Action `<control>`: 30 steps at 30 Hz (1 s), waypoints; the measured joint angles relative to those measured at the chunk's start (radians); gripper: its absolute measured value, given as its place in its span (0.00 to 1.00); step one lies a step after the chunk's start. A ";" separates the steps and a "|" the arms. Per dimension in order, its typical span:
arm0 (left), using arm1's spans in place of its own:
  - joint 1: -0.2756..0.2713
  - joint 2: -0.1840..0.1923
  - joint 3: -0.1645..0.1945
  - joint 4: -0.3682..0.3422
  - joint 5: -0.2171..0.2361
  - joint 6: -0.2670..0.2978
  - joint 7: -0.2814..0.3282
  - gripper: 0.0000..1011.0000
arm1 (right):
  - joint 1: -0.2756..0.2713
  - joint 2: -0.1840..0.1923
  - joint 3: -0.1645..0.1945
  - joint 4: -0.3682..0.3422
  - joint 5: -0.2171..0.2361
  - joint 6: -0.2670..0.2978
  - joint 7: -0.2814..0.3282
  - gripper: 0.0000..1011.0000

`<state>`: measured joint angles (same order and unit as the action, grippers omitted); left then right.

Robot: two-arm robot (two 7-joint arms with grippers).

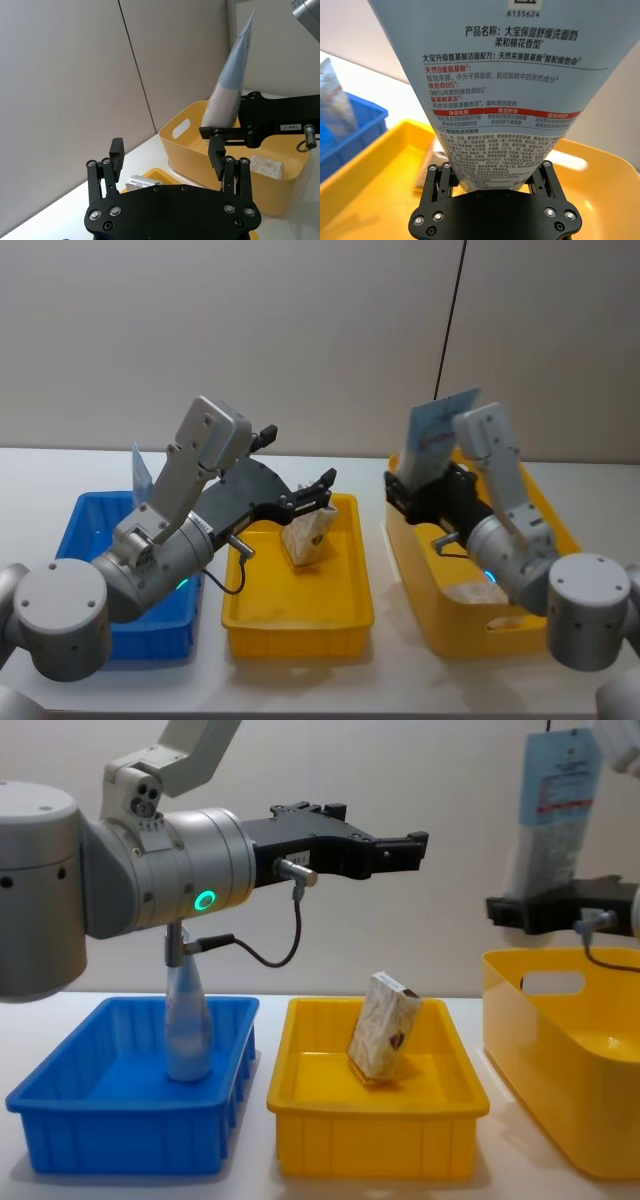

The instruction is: Bimanual collaborative sorting of washing and personal care products

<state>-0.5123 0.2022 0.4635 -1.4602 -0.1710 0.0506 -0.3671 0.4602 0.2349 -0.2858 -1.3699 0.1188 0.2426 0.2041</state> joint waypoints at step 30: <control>0.000 0.000 0.000 0.000 0.000 0.000 0.000 0.99 | -0.067 -0.009 0.121 -0.031 0.009 0.151 -0.106 0.62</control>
<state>-0.5122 0.2022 0.4636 -1.4602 -0.1710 0.0506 -0.3671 0.3930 0.2259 -0.1650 -1.4011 0.1277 0.3932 0.0981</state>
